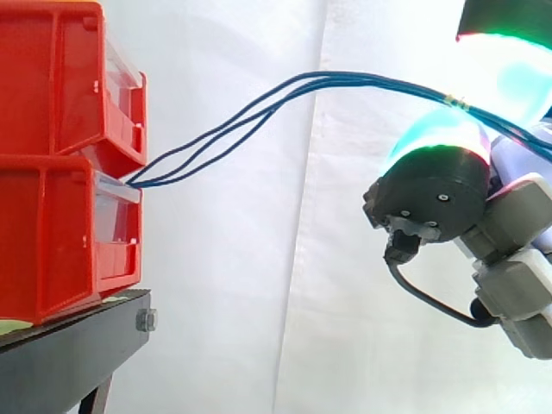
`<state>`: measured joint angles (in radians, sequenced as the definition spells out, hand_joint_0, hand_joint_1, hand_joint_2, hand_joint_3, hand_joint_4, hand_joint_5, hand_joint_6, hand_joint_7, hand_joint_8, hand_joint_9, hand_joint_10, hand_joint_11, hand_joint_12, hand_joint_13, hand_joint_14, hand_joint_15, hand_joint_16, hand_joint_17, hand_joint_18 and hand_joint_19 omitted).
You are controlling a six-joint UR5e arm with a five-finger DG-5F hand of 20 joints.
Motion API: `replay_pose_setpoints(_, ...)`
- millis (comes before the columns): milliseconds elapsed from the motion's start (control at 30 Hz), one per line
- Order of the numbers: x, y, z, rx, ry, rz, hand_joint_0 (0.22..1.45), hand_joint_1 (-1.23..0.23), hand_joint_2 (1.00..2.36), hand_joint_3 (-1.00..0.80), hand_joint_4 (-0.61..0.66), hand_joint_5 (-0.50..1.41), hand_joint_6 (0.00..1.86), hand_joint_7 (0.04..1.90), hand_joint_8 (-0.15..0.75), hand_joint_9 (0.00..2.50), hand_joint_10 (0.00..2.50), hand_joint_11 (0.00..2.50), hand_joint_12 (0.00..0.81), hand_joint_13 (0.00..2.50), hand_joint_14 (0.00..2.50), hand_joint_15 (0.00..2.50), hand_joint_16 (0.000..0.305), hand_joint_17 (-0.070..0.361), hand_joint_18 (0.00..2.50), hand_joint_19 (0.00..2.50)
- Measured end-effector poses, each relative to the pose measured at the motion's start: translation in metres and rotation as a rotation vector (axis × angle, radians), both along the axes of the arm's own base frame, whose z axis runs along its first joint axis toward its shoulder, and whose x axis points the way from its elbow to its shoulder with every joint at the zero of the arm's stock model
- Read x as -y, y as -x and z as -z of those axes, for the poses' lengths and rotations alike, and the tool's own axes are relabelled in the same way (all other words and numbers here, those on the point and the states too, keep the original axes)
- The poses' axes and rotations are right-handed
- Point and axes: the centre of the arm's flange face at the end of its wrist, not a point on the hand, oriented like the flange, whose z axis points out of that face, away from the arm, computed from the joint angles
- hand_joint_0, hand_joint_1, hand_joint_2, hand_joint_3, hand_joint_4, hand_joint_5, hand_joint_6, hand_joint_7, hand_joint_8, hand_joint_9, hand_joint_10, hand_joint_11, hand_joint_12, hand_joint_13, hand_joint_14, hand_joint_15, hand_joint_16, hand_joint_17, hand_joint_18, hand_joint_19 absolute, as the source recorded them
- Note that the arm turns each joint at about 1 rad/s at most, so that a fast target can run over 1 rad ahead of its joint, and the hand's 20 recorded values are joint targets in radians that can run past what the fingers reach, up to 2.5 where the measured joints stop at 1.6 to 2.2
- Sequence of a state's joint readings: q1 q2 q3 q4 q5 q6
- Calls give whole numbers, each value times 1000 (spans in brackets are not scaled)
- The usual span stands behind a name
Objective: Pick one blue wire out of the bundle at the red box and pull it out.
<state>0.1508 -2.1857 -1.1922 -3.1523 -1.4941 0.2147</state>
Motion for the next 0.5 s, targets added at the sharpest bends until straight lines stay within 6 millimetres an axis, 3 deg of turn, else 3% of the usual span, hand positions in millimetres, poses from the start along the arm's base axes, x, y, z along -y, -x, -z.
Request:
replay_pose_setpoints(267,0,0,0,1,1,0,478,-684,1000,-500,189,-159,956,1032,383,1039,12,845,462,930,18,632,60,134,774,588)
replay_pose_setpoints(500,1,0,0,0,3,1,592,-769,1002,-462,182,-162,958,1040,357,1042,11,856,431,929,22,632,53,119,781,572)
